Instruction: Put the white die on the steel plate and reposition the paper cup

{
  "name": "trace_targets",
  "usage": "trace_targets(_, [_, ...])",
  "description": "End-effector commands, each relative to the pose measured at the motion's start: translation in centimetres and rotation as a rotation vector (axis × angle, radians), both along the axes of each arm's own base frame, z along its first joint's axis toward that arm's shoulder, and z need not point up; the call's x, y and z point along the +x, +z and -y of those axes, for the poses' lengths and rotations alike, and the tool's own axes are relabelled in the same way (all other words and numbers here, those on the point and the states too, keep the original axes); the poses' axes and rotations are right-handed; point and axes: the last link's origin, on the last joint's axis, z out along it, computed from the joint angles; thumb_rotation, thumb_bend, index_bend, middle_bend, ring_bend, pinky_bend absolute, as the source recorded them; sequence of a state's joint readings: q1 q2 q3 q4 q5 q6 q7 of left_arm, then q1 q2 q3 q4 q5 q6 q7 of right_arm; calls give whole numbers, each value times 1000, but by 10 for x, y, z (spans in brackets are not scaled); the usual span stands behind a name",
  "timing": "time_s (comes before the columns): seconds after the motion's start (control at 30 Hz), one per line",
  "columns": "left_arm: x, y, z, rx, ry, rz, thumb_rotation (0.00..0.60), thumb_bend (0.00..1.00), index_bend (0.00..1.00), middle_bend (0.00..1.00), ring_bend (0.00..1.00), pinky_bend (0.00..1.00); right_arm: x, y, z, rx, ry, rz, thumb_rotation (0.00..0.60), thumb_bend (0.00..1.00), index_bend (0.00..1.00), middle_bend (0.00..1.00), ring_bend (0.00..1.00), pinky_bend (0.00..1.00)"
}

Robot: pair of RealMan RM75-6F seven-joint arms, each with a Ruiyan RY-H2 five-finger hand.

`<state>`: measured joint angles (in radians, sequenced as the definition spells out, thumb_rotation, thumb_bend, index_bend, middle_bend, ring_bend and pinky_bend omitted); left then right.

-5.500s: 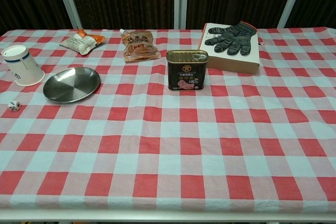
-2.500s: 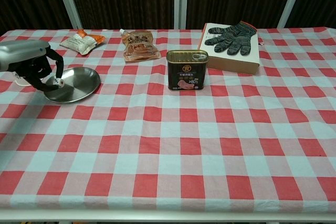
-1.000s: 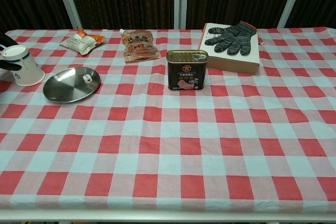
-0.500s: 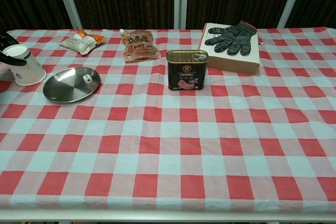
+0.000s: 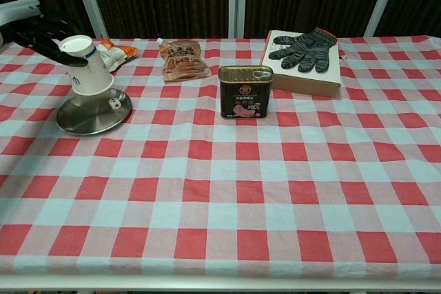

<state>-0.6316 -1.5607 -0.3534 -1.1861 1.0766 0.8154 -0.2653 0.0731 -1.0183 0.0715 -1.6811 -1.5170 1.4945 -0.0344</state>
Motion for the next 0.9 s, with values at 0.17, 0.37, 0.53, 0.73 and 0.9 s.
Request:
trace_targets(0.17, [13,-28,1,-53,-54,-98,600,260,587,455,315,312,-3,1,-2,-1,-12,2,600,111,39,222,0,110])
trace_targets(0.37, [7,-34,4,-46,-42,-131,600,259,587,455,315,309,-3,1,-1,2,-11,2,600,111,40,222,0,111])
trace_targets(0.53, [3,-35,5,-46,-27,-132,600,258,588,455,315,309,-4,0,-1,4,-11,6,600,111,39,222,0,110])
trace_targets(0.73, [-9,-32,10,-42,6,-131,600,258,587,455,315,308,-4,-1,0,7,-6,8,600,111,40,222,0,110])
trace_targets(0.9, [-22,-27,15,-4,53,-121,600,257,588,455,315,252,-4,-1,0,5,1,14,600,111,39,222,0,111])
